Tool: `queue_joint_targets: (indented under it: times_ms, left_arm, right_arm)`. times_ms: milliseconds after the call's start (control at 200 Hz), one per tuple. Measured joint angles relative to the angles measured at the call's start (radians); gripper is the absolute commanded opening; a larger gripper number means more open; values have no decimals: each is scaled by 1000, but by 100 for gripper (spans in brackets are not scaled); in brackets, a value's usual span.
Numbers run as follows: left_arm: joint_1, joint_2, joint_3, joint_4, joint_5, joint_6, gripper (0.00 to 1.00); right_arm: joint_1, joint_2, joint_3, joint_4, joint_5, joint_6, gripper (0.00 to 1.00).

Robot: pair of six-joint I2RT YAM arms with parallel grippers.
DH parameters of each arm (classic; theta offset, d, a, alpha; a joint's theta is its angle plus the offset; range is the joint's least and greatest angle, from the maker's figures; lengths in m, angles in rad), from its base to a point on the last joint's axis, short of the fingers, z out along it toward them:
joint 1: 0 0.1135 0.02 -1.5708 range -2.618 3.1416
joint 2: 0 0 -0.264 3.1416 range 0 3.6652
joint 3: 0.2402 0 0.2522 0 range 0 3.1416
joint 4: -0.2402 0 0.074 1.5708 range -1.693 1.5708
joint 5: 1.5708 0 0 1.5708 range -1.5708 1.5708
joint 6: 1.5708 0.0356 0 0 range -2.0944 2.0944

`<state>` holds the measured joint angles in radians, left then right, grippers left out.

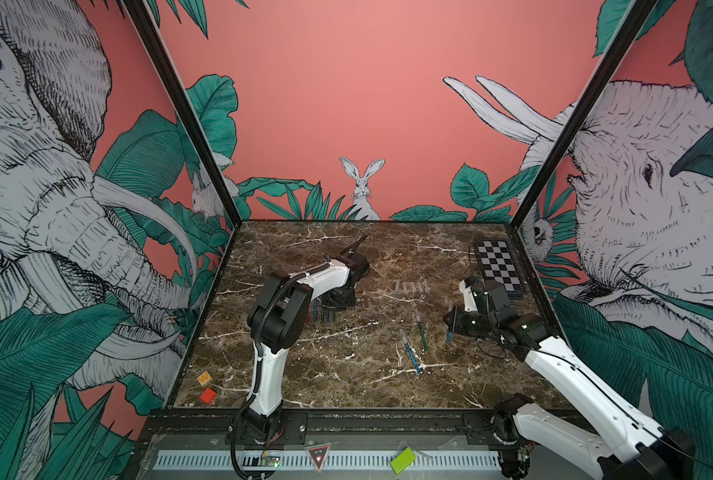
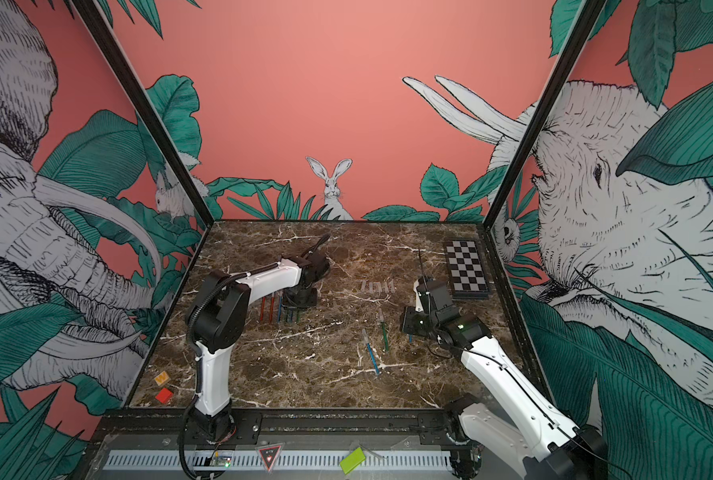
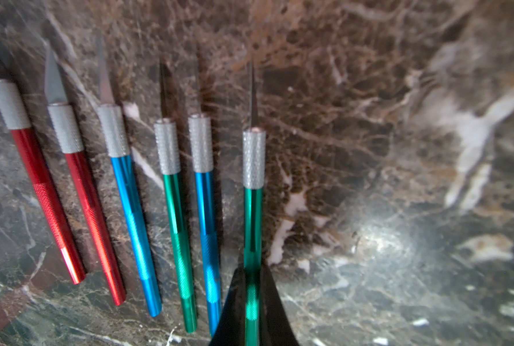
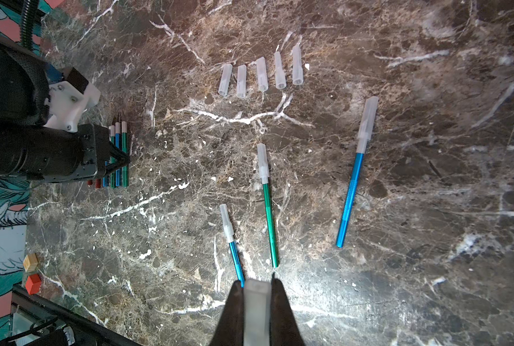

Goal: Remove protective caps from carving knives
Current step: Place the carving knife at the center of the board.

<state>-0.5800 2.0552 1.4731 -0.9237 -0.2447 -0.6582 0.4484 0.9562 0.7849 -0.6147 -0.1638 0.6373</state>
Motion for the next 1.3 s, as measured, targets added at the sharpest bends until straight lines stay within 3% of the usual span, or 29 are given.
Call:
queue_joint_targets:
  times_ms: [550, 885, 1170, 1300]
  left_arm:
    - [1, 11, 21, -18, 0, 5, 16]
    - [1, 13, 109, -69, -18, 27, 19]
    - [1, -21, 320, -159, -48, 87, 54]
    - [1, -107, 397, -177, -48, 141, 59]
  right_arm:
    - [0, -6, 0, -4, -5, 5, 0]
    - [0, -6, 0, -5, -5, 5, 0]
    - [0, 13, 23, -39, 12, -16, 0]
    - [0, 85, 71, -68, 39, -47, 0]
